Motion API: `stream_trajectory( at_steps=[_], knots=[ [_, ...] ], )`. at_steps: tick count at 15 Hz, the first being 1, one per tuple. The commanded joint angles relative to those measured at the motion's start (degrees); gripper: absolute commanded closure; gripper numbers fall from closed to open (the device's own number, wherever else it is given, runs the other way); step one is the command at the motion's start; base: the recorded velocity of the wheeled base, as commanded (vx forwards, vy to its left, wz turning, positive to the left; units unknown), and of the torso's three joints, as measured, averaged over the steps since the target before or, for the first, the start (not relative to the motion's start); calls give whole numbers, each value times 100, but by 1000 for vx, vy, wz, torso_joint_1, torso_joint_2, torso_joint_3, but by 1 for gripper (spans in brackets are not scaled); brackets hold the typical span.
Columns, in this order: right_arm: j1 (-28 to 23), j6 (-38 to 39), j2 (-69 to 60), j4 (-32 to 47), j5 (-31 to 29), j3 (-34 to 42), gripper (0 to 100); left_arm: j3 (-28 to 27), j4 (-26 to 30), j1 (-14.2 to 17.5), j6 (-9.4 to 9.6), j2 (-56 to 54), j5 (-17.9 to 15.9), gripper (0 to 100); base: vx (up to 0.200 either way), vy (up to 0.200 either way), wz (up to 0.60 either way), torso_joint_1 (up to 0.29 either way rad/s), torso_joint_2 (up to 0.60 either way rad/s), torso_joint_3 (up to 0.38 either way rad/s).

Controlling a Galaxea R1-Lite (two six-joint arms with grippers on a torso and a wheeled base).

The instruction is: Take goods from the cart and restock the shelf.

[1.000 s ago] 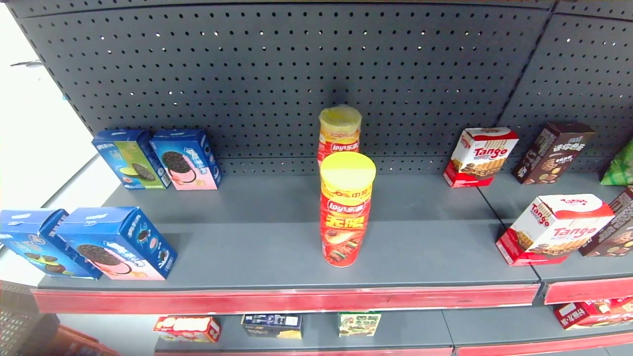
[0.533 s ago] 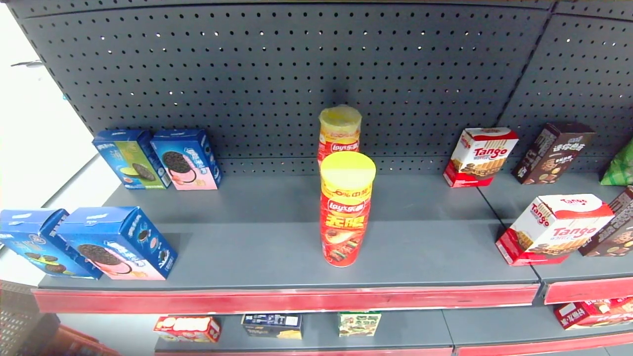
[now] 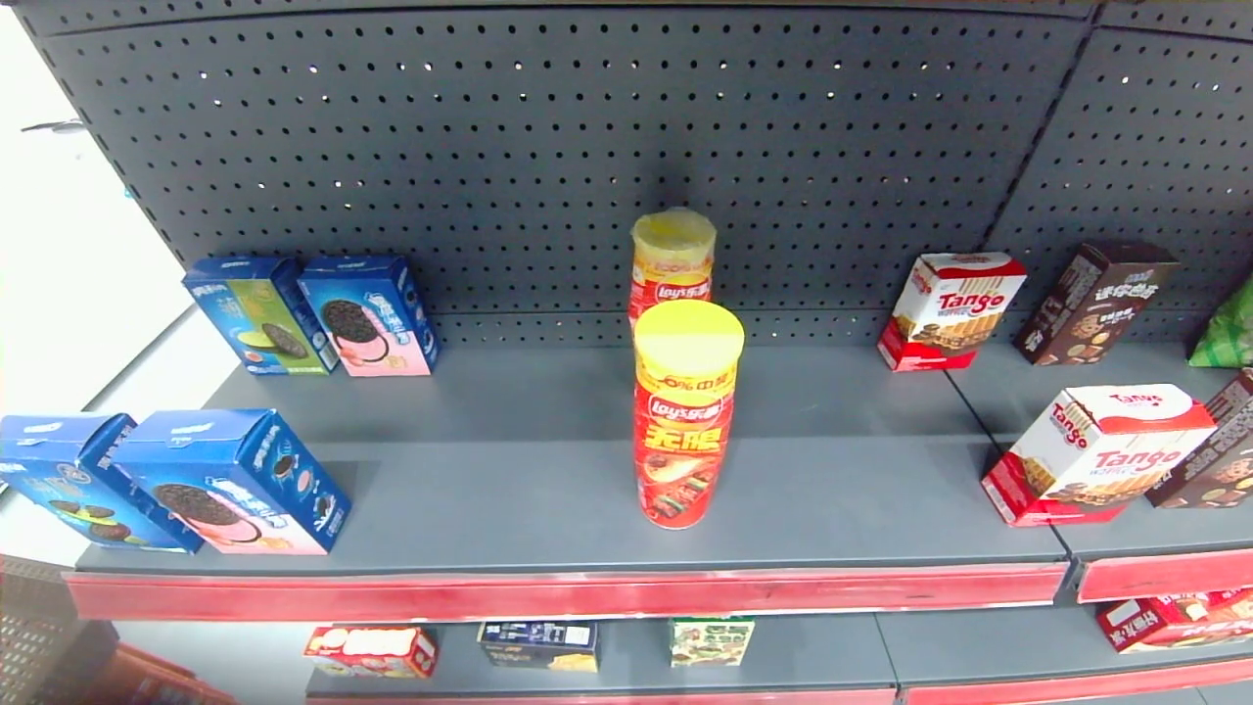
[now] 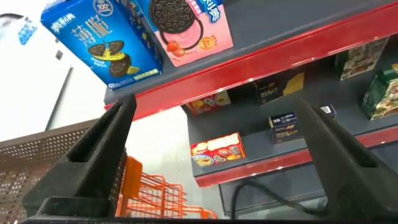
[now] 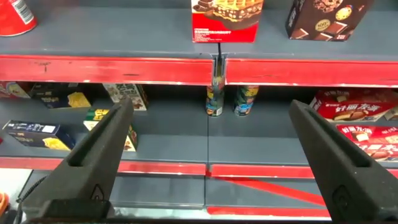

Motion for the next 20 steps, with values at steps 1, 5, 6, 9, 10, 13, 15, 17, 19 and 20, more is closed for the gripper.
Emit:
stream_trajectory(
  at_steps=[1,5,6,9,10,13,15,17,19,20],
  knots=[
    [0,-2,11,-7,4,5,0,-1,3,328,-92,186,10,0,0,0,0,0,0,0],
    [0,-2,11,-7,4,5,0,-9,12,1172,-144,238,-368,0,0,0,0,0,0,0],
    [0,-2,11,-7,4,5,0,26,-23,1163,-285,54,-429,0,0,0,0,0,0,0],
    [0,-2,11,-7,4,5,0,26,3,1163,-742,63,-438,0,0,0,0,0,0,0],
    [0,-2,11,-7,4,5,0,17,47,1137,-900,71,-508,0,0,0,0,0,0,0],
    [0,-2,11,-7,4,5,0,-9,109,1172,-997,63,-1326,0,0,0,0,0,0,0],
    [0,-2,11,-7,4,5,0,-80,319,1866,-1287,27,-1686,0,0,0,0,0,0,0],
    [0,-2,11,-7,4,5,0,-71,302,1840,-1480,10,-1879,0,0,0,0,0,0,0],
    [0,-2,11,-7,4,5,0,-18,144,1479,-1419,-368,-1932,0,0,0,0,0,0,0],
    [0,-2,11,-7,4,5,0,52,-76,1497,-1401,-368,-1897,0,0,0,0,0,0,0]
  ],
)
